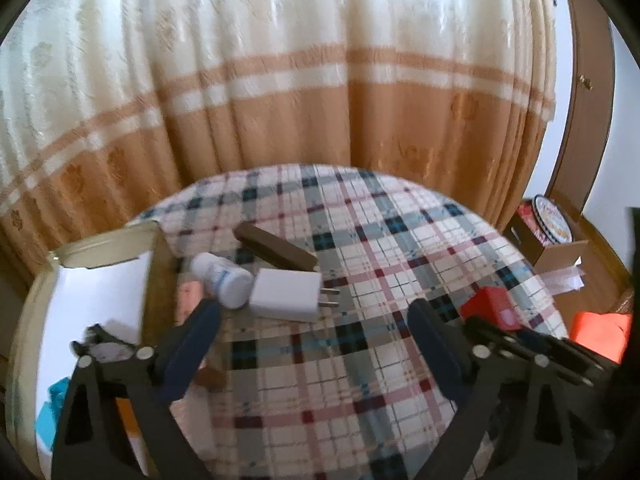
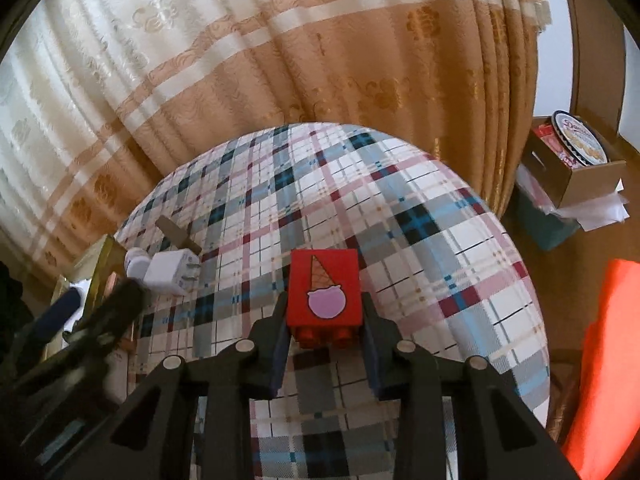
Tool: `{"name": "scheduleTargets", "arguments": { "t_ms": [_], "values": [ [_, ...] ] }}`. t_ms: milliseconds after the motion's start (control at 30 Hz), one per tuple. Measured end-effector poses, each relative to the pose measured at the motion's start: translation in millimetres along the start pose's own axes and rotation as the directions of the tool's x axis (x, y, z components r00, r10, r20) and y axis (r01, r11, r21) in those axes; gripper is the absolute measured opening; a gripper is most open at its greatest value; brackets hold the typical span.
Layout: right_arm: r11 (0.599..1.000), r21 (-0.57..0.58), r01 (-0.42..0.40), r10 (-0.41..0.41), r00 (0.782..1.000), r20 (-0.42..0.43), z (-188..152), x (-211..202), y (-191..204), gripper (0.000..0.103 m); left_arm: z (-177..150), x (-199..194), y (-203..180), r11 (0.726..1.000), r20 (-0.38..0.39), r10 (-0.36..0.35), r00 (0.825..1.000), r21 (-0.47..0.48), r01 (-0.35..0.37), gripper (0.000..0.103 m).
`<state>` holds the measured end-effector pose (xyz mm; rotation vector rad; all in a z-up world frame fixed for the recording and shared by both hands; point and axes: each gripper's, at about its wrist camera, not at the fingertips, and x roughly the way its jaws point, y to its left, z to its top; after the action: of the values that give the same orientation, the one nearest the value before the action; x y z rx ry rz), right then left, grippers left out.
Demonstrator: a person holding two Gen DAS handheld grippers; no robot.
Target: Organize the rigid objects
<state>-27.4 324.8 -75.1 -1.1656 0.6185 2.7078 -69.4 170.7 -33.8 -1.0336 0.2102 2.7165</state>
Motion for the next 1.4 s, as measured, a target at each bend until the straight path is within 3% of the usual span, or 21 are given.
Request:
{"name": "scheduleTargets", "arguments": {
  "t_ms": [333,700,800,967,1033,1100,1267,1400],
  "values": [
    [1.000,0.018,0.017,-0.017,1.000,-0.004,-0.6,1.7,-4.3,0.034,-1.5,64.6,-13.7,0.999,-0.199,0.032,0.980,0.017,-0.029,0.091],
    [0.999,-0.009,0.038,-0.039,0.999,-0.011,-0.5,5.1,0.2,0.034,4.5,74.1,-16.0,1.000,-0.177,0.013,0.984,-0.002,-0.014,0.097],
    [0.999,-0.010,0.041,-0.041,0.999,-0.011,-0.3,5.1,0.6,0.035,3.0,75.3,-9.4,0.997,-0.177,-0.070,0.982,-0.050,0.062,0.079],
    [0.999,-0.005,0.037,-0.038,0.999,-0.010,-0.2,5.0,1.1,0.035,2.9,69.5,-11.6,0.997,-0.159,-0.076,0.984,-0.029,0.072,0.056],
    [0.999,-0.004,0.036,-0.036,0.999,-0.009,-0.4,5.0,1.2,0.035,2.0,66.1,-12.4,0.996,-0.152,-0.088,0.985,-0.030,0.084,0.034],
    [0.999,-0.002,0.035,-0.035,0.999,-0.009,-0.3,5.0,1.3,0.035,-0.2,61.2,-12.2,0.994,-0.152,-0.108,0.982,-0.030,0.105,0.020],
    [0.999,0.004,0.035,-0.035,0.999,-0.005,-0.4,5.6,2.8,0.035,-7.3,54.4,-3.0,0.988,-0.155,-0.149,0.977,-0.073,0.139,0.012],
    [1.000,0.011,0.029,-0.029,1.000,-0.003,-0.1,4.8,-1.2,0.035,-11.7,44.0,-1.0,0.983,-0.145,-0.171,0.975,-0.093,0.159,0.012]
  ]
}}
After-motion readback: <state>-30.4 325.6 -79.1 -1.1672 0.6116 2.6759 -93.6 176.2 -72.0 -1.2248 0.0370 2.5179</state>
